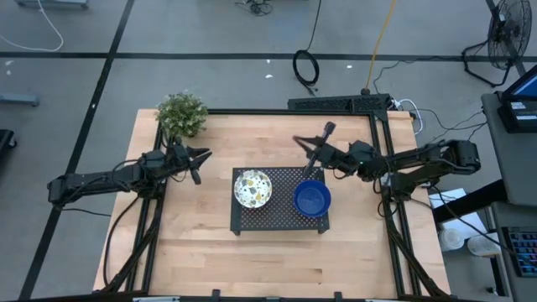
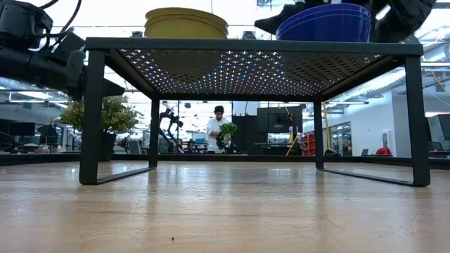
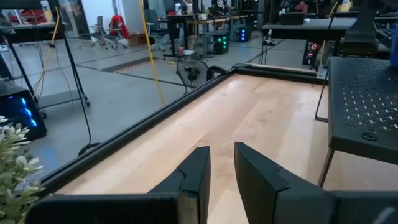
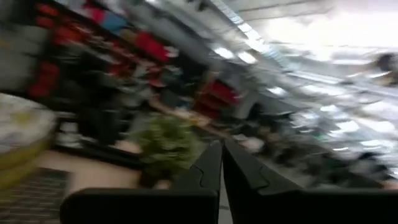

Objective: Pick & Place Mini bowls
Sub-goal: Return to Home Position

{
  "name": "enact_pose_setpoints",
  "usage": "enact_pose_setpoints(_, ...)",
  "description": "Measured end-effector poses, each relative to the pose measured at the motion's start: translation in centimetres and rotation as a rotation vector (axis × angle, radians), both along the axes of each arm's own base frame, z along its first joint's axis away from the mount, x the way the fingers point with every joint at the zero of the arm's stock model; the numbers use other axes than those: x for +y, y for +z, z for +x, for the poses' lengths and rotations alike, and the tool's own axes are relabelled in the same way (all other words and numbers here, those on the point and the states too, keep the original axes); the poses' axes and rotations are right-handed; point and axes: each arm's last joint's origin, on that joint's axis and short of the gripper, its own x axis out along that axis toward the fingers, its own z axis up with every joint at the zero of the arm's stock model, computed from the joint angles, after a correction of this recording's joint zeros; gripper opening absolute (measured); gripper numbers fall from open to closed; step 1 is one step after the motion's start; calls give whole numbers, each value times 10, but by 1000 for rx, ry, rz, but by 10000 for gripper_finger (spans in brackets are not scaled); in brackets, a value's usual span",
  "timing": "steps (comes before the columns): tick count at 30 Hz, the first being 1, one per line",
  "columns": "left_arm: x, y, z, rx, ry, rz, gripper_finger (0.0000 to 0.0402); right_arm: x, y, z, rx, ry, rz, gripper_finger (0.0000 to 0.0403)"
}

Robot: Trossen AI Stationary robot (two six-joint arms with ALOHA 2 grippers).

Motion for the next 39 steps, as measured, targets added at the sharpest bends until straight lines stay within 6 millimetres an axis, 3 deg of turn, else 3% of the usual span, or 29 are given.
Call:
enact_pose_setpoints(5,0,0,0,17,-4,34,76,-3,-3,14,191,87,158,1)
enact_pose_setpoints(11,0,0,0,63,-13,121,77,-5,-22,11,343,155,280,0)
enact_pose_setpoints(15,0,0,0,59,-12,113,77,-11,-18,-4,337,233,378,0)
enact_pose_setpoints(20,0,0,0,61,-12,113,77,-17,-8,-38,279,184,433,0)
enact_pose_setpoints(27,0,0,0,62,-13,114,77,-10,-1,-84,155,191,431,0)
enact_pose_setpoints(32,0,0,0,62,-13,115,77,-4,-19,-106,120,199,452,0)
enact_pose_setpoints(39,0,0,0,62,-12,114,76,-1,-52,-122,32,185,432,0)
